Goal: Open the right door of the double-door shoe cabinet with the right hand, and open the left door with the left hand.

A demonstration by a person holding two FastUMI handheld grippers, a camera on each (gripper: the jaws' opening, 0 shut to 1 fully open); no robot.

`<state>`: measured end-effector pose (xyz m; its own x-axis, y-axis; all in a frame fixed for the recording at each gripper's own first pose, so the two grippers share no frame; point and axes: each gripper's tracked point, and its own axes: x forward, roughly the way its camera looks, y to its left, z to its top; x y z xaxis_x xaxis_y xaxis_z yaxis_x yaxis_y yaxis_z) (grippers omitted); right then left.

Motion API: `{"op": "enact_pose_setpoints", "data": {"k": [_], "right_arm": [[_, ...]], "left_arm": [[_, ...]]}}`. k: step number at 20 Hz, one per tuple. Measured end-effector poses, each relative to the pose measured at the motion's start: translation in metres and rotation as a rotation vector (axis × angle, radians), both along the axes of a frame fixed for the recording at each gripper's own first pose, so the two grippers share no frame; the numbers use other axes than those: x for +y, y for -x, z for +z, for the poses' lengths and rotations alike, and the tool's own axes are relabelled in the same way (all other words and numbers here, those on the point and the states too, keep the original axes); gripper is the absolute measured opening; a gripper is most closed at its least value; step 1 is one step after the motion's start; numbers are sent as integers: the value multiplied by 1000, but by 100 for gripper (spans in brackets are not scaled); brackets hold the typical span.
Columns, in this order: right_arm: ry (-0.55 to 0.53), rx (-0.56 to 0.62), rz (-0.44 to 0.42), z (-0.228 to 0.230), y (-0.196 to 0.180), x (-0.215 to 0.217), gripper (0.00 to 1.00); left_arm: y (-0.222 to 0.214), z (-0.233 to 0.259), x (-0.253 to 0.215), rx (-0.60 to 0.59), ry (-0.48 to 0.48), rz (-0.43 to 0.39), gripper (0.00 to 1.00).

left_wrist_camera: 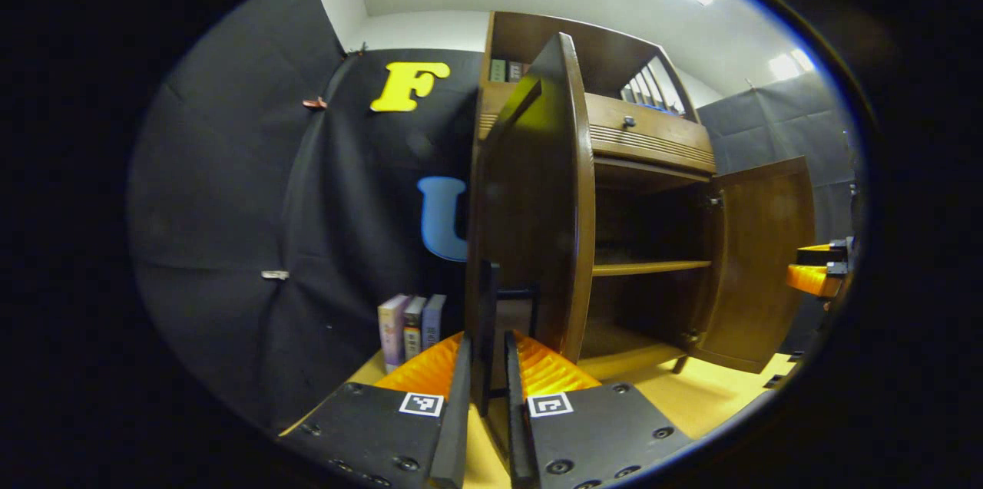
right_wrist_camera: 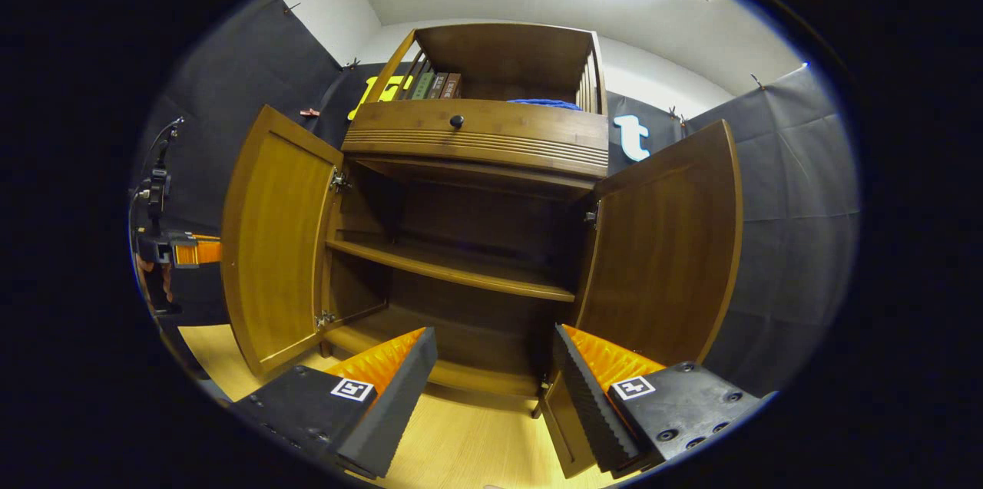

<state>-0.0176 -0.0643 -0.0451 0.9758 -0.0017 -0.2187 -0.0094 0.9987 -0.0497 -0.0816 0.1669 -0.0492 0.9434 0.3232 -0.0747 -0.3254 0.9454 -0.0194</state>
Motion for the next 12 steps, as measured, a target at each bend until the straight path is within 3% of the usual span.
{"op": "enact_pose_setpoints", "data": {"k": [2,4,8,12], "right_arm": [[-9,7,12,-4,-4,3,96],[-15,12,17,-7,-8,4,96],[-26,5,1,-6,-14,4,97],[-6,-11,-9,-4,-17,7,97]], "left_arm": [[13,5,7,-7,-5,43,27],[20,11,-7,-21,14,10,27],[29,22,-17,-1,-58,32,27],[28,28,-80,-2,-1,-136,27]]}}
